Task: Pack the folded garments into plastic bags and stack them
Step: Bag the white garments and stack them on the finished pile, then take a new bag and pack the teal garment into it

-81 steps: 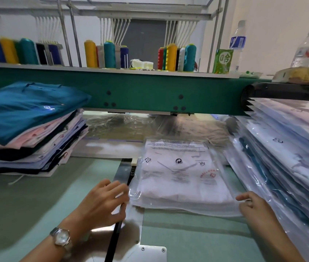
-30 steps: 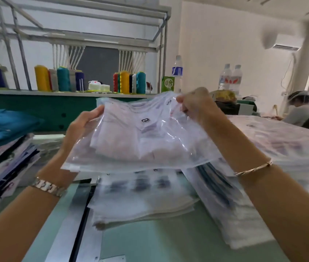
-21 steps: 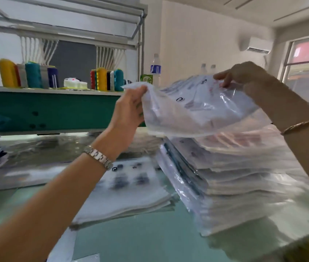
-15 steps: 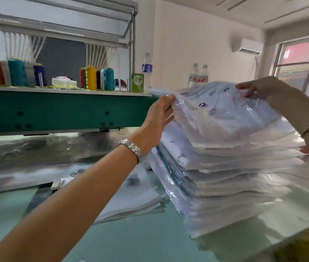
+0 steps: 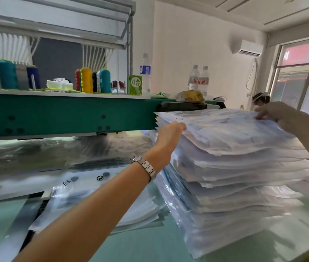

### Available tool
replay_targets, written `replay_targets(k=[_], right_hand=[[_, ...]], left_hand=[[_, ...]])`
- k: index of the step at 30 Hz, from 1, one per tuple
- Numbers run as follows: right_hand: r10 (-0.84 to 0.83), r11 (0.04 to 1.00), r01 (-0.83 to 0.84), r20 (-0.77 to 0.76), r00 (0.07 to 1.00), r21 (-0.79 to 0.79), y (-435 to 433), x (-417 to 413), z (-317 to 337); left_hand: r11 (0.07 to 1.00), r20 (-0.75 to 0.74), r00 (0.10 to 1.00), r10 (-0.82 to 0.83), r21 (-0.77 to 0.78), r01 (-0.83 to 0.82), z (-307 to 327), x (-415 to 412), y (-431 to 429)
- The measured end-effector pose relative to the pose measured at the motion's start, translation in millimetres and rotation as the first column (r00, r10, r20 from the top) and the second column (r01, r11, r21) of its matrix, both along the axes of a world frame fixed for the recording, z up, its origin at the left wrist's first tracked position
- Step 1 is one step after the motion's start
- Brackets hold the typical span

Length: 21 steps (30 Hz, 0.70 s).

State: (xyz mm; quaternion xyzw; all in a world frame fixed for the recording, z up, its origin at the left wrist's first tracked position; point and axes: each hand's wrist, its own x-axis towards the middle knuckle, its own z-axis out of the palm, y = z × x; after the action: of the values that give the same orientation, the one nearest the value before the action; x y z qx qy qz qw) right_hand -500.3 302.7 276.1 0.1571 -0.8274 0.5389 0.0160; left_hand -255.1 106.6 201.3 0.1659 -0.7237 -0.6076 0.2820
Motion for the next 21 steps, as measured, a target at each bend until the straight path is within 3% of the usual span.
replay_targets(k=[4,6,10,13,17,21], right_hand=[[-0.014,0.978,0.029,-0.073,0.997,0.208,3.0,-16.8,-8.8],[0.027,0.893,0.049,-0.162,0.986,0.447,-2.1,-17.4,-12.8],[0.106,0.668,0.167,-0.314,0.943,0.726,-21.8,13.5,-14.8],[0.08,0.653,0.236,-0.376,0.923,0.719,-38.5,58.4,-3.7],[0.159,0.629,0.286,-0.479,0.863,0.723,-70.7,137.2,13.7],[0.265,0.792,0.261,-0.697,0.666,0.551,-106.9,241.1,-6.9]], left_hand=[[0.987,-0.012,1.0,-0.024,-0.16,0.022,-2.9,-5.9,-2.9],[0.99,-0.004,0.999,-0.053,-0.13,0.052,-8.2,-9.4,-5.3],[0.991,0.002,0.995,-0.1,-0.093,0.1,-18.0,-13.9,-9.0],[0.992,-0.002,0.997,-0.072,-0.105,0.072,-25.8,-12.1,-15.4],[0.997,-0.143,0.989,0.037,-0.065,-0.047,-37.5,6.7,-32.0],[0.981,-0.235,0.961,0.146,-0.093,-0.172,-57.4,43.7,-50.1]])
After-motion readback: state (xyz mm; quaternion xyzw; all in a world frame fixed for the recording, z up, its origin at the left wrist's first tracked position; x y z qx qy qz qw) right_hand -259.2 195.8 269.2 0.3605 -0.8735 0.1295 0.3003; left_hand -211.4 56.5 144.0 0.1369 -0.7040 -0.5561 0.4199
